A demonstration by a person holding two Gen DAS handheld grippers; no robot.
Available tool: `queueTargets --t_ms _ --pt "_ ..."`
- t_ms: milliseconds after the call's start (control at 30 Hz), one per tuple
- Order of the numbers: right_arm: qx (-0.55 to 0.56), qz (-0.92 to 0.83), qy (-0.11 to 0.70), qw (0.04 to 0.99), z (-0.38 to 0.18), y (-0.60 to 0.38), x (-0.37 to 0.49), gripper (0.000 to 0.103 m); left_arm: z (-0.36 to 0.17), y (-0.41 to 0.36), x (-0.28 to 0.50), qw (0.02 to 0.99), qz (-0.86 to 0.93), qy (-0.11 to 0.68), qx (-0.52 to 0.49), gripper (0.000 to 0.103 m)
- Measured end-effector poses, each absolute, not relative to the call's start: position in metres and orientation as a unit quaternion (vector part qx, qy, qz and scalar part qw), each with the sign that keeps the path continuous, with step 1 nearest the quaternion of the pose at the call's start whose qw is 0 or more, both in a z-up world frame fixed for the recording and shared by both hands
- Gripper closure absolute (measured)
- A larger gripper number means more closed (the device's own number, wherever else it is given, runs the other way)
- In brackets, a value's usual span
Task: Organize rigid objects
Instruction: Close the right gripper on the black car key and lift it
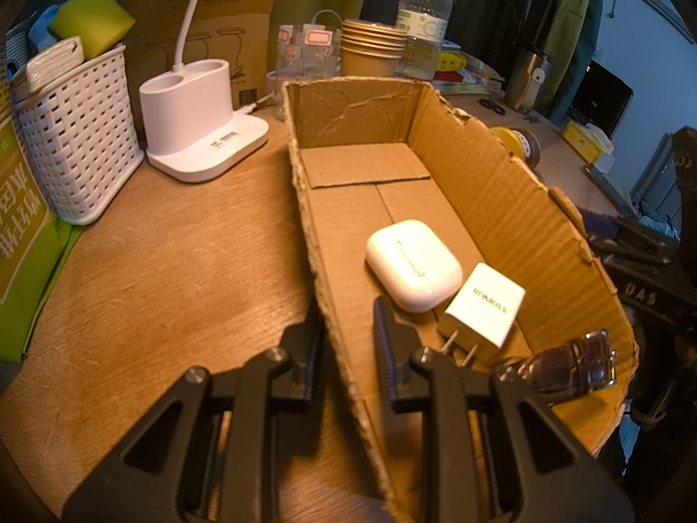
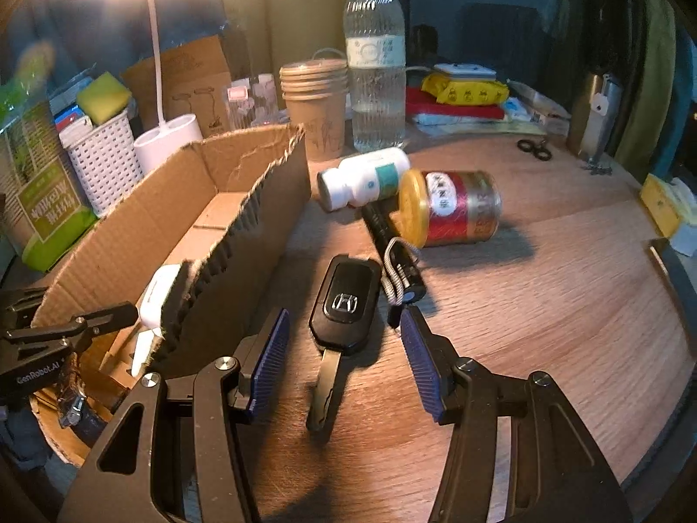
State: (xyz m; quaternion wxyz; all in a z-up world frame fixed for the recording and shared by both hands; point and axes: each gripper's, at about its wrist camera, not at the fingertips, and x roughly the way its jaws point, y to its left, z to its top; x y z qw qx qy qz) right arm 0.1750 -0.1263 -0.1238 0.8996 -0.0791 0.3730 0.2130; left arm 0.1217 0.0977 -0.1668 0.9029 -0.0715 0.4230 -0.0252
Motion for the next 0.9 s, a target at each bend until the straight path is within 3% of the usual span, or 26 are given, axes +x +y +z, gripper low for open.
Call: queueTargets --t_ms 167,233,333,900 --pt "-0.088 0.233 0.355 0.901 -0.115 -0.122 0.169 0.047 -0.167 0.098 0.122 0.903 -0.025 0.423 -0.071 0.079" --pt "-0.089 0.242 0.355 0.899 -0.117 -0.119 0.171 0.055 -0.167 0.098 0.122 0.903 -0.025 0.423 -0.071 0.079" --pt "-0.104 0.236 0.359 0.897 -0.122 -0.115 0.174 0.058 -0.167 0.098 0.122 0.903 -0.025 0.423 -0.071 0.079" --pt "-0.103 0.23 0.419 0.872 -0.153 -0.11 0.2 0.059 -0.167 0.098 0.122 0.903 -0.025 0.423 -0.071 0.079"
